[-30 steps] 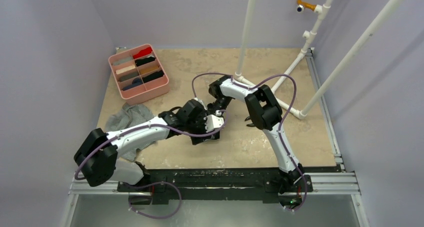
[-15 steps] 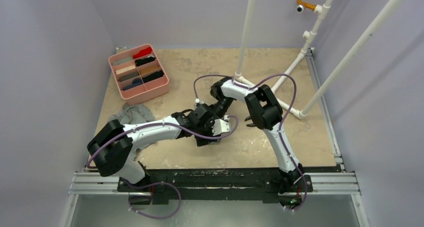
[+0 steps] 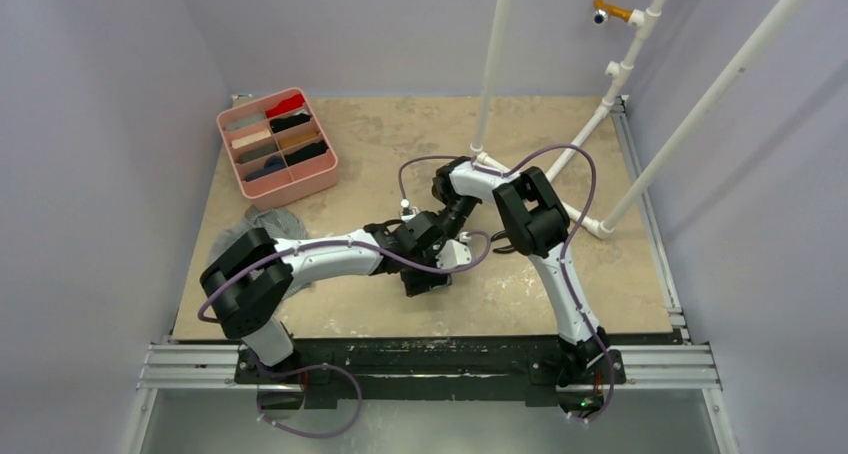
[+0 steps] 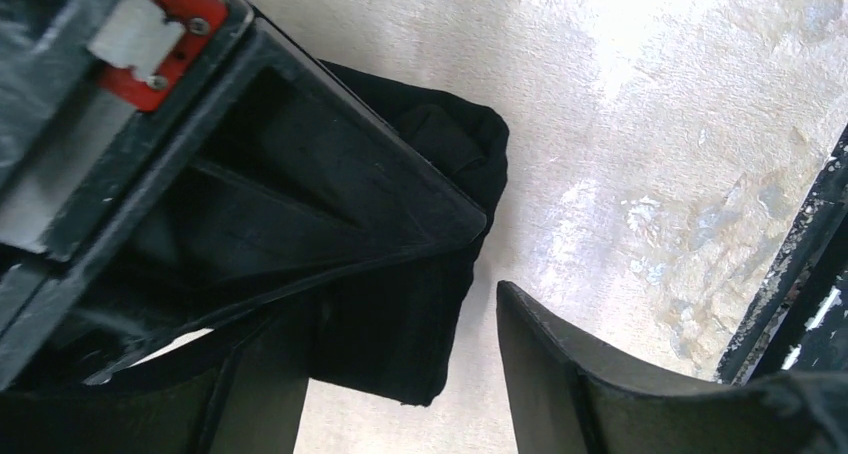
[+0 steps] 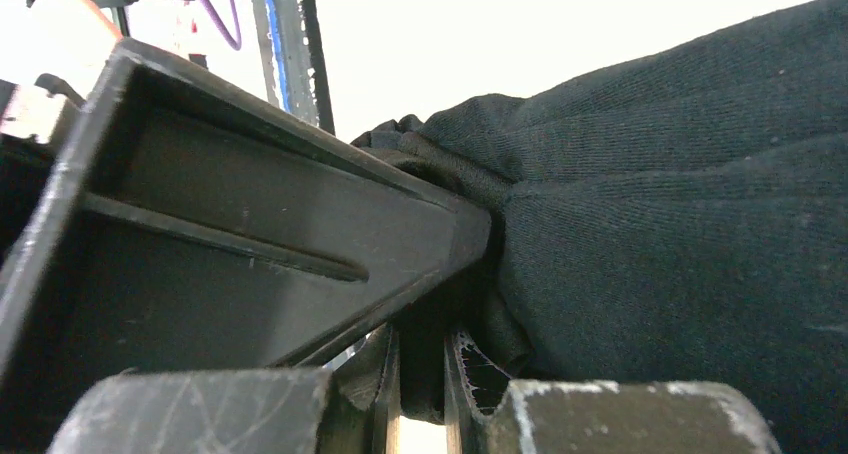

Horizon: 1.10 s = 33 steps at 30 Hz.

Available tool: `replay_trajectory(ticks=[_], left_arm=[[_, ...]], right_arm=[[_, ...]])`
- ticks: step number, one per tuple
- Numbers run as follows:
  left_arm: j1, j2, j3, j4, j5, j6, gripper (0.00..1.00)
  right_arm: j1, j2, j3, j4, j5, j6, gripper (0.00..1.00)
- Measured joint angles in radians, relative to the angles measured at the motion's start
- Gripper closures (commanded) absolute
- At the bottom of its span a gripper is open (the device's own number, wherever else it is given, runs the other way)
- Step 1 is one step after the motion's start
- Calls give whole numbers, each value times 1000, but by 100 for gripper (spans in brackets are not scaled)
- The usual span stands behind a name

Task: Roll the underwear
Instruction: Roll the underwear to the center of the board.

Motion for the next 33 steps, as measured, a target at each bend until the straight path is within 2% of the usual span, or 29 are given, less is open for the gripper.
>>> replay_trajectory(ticks=[2, 4, 11, 14, 17, 19, 25, 33], left_arm=[[-4, 12, 2, -5, 3, -9, 47], [-8, 21, 7, -12, 6, -18, 60], [-5, 45, 31, -39, 46, -43, 98], [5, 57, 41, -44, 80, -48, 100], [31, 61, 43, -34, 133, -56, 100], [59, 65, 42, -28, 181, -68, 100], [118, 80, 42, -24, 292, -89, 100], [159, 95, 44, -21, 362, -106, 100]], right_arm=[[-1, 0, -2, -1, 2, -1, 100], [-3, -1, -5, -6, 5, -1, 98], [-10, -3, -8, -17, 11, -1, 81], [-14, -16, -16, -16, 17, 0, 73], [-23, -44, -32, -2, 29, 1, 60], [-33, -69, -44, 17, 34, 4, 56], [-103, -167, -64, 53, 38, 10, 52], [-196, -277, -142, 108, 39, 28, 55]])
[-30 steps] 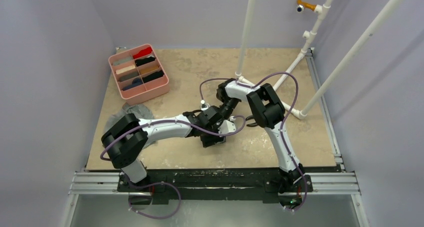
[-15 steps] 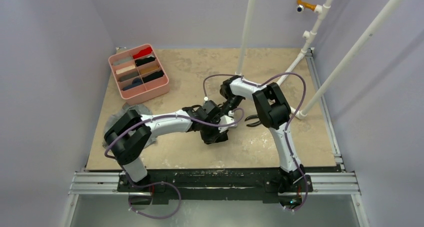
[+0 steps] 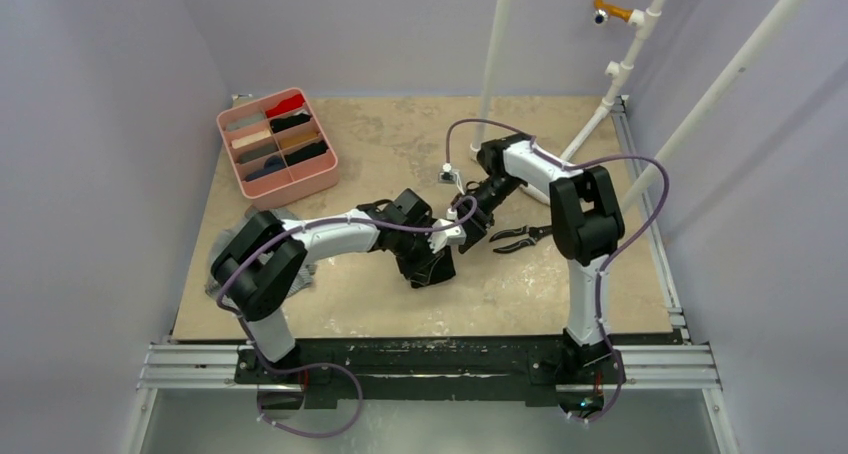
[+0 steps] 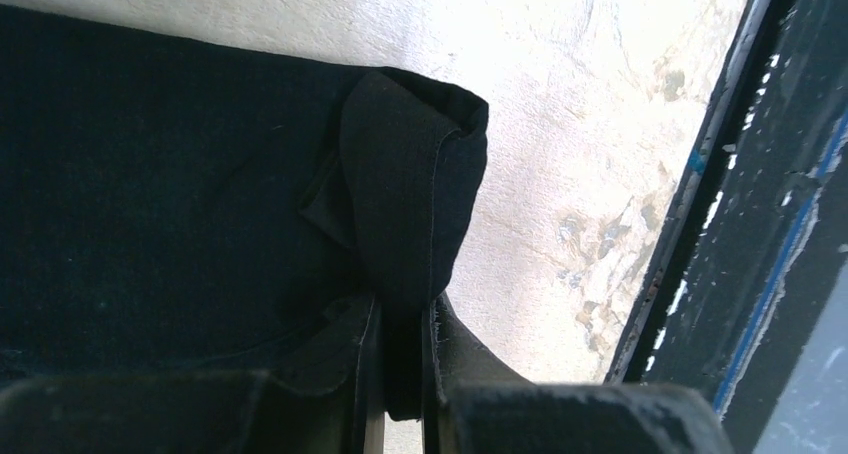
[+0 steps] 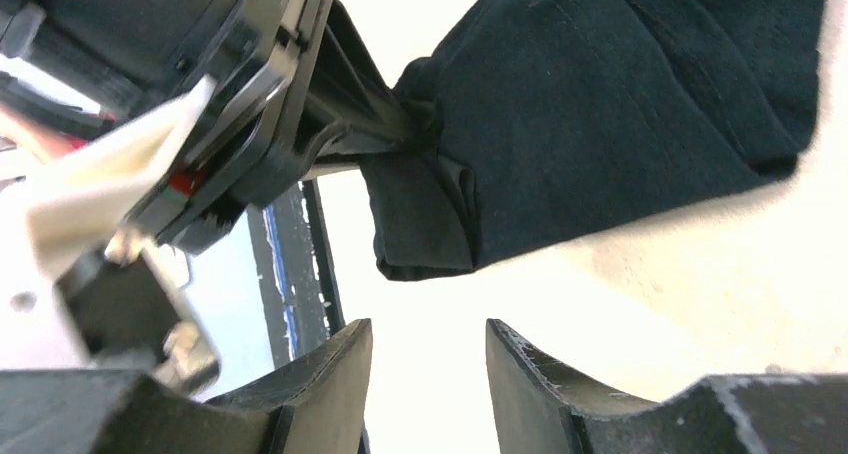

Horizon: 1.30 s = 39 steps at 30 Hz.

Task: Roll the underwear
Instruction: Roll the underwear to the center of the board.

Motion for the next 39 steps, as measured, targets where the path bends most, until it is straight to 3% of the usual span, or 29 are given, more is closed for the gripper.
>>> replay_trajectory(ticks=[6, 14, 18, 22, 26, 32, 39], left_arm=[[66, 56, 44, -40, 117, -30, 100], [177, 210, 171, -172, 338, -52, 100], [238, 309, 249, -261, 452, -75, 100], [294, 410, 332, -347, 551, -93, 100], [325, 489, 408, -430, 614, -101, 100], [338, 566, 480, -526, 670, -97, 100], [347, 608, 509, -583, 708, -90, 100]], right_arm=[[-28, -107, -103, 109, 15, 45, 55], [-28, -296, -281, 376, 112, 177, 53], [-29, -375, -367, 498, 167, 218, 43], [-6, -442, -435, 577, 231, 230, 40], [87, -512, -488, 642, 327, 229, 38], [337, -598, -562, 771, 537, 209, 35], [513, -558, -626, 892, 774, 143, 35]])
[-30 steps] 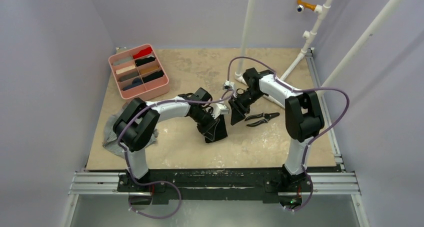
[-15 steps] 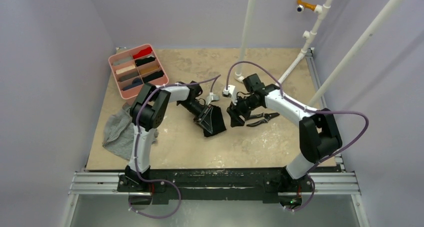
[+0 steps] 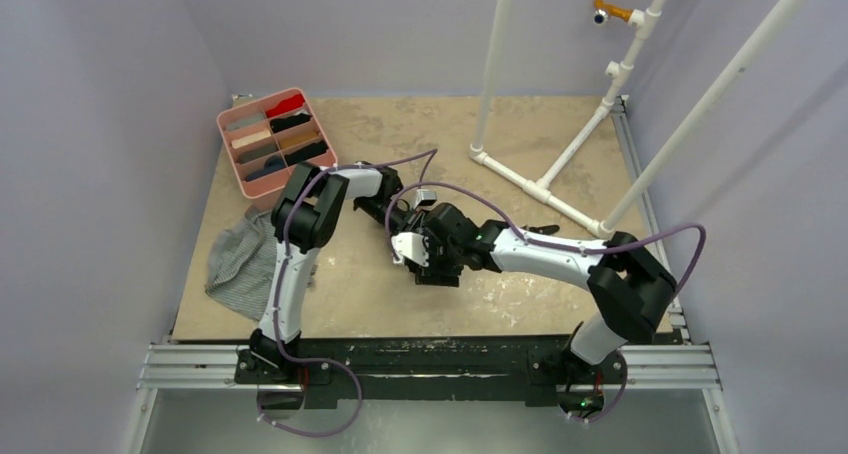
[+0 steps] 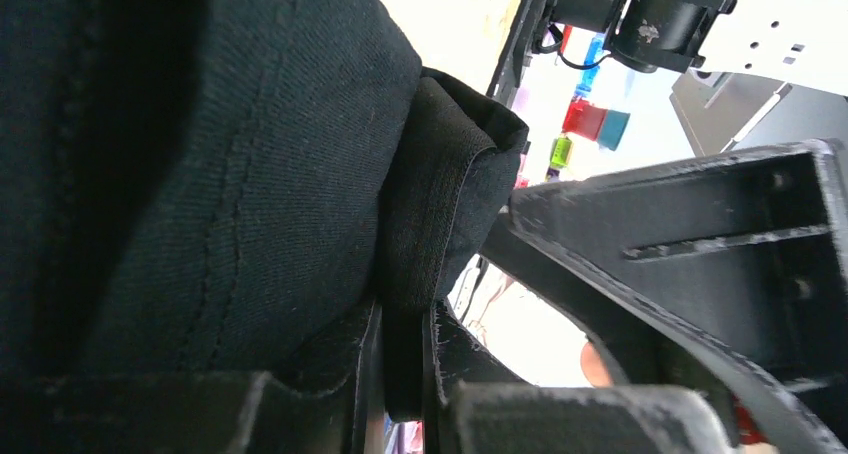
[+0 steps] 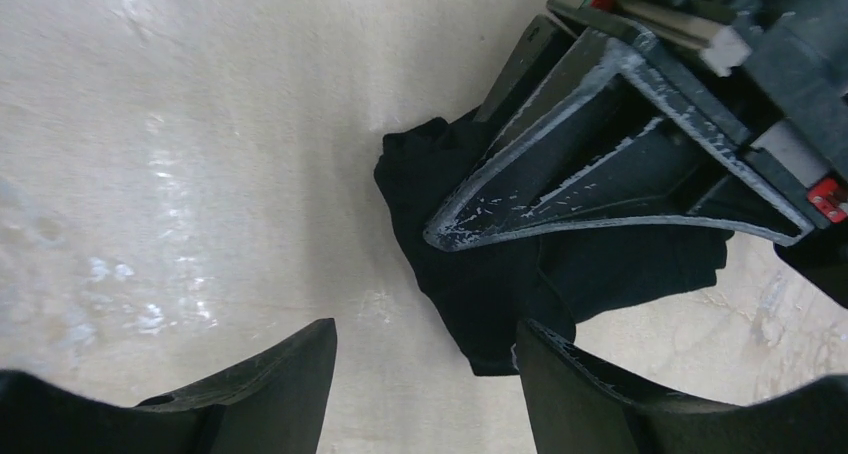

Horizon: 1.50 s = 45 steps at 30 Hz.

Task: Roll the underwear
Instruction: Roll the underwear to the center of the board.

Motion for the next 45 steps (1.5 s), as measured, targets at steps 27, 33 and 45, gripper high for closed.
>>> replay_trajectory(ticks=[27, 33, 45], left_arm=[[19, 29, 40, -77, 15, 58, 71], [15, -5, 38, -92, -14, 76, 51], [93, -202, 30, -127, -227, 100, 43]], right_arm=[[68, 146, -25, 189, 251, -159, 100], [63, 160, 29, 101, 196, -133, 100], [55, 214, 175, -158, -29, -55, 100]])
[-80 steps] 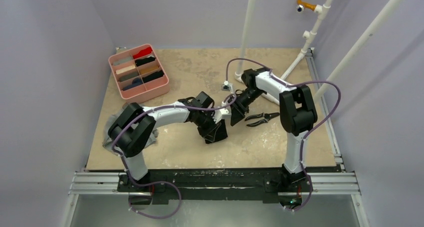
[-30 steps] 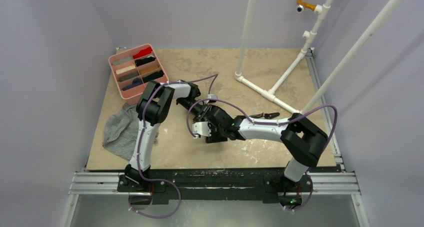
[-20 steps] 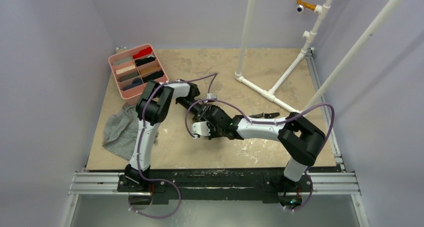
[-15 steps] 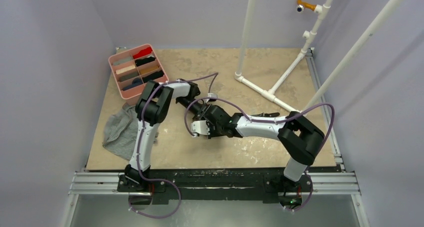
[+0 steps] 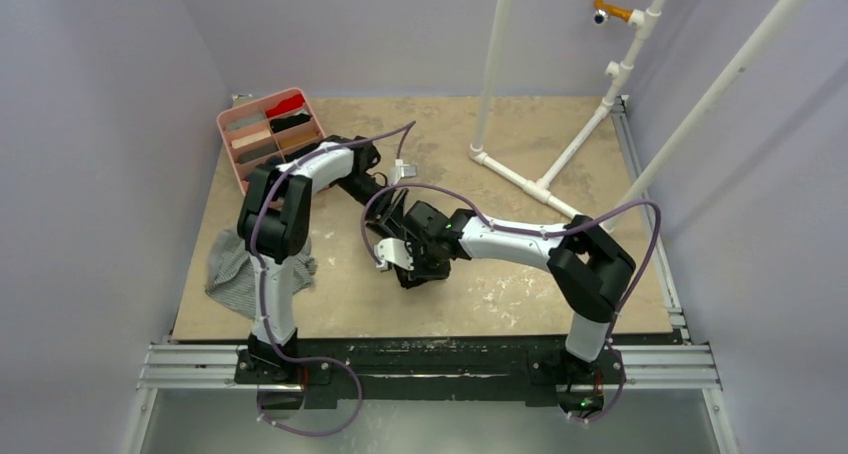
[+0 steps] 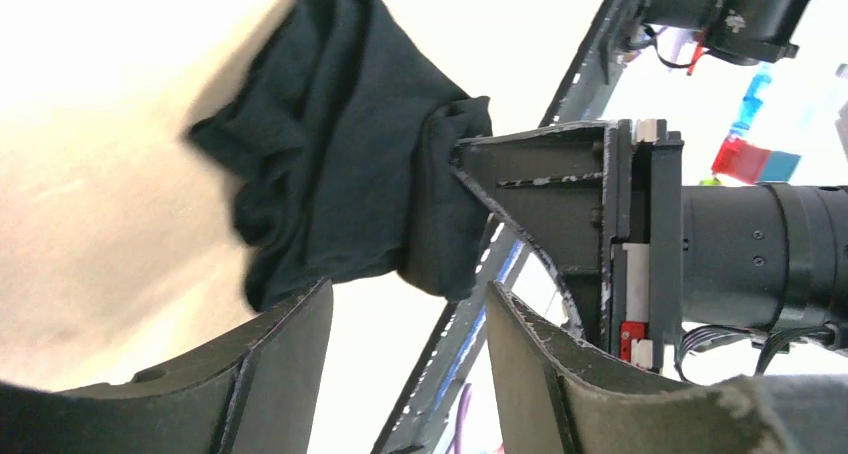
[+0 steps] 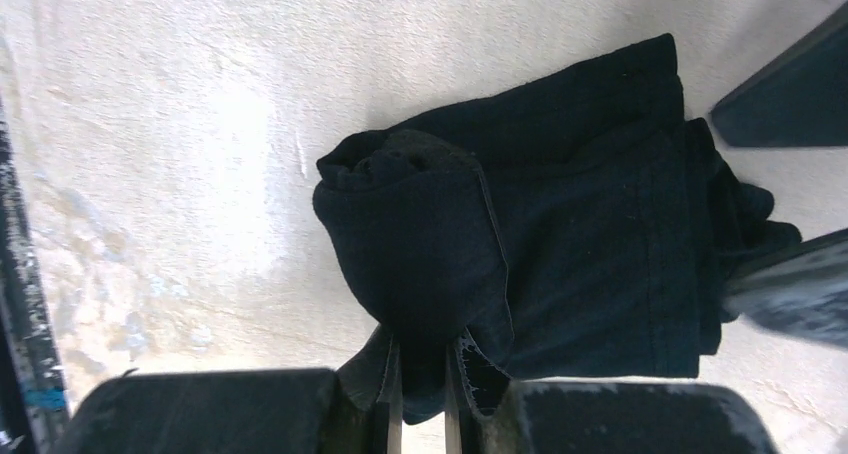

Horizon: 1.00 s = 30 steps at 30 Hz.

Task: Roll the underwear
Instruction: Roll the underwear to the center of the board.

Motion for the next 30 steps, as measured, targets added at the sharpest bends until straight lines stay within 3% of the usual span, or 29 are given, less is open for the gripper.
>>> replay_trajectory(ticks=[7, 18, 30], left_arm=[[90, -116, -108, 19, -135, 14, 43], [286, -484, -317, 75, -317, 26, 45], [317, -715, -499, 149, -462, 53, 46]], right_arm=[[-6, 86, 130, -153, -78, 10, 100], [-10, 328, 455, -500, -237, -19, 100], [-42, 621, 768, -910, -459, -95, 100]])
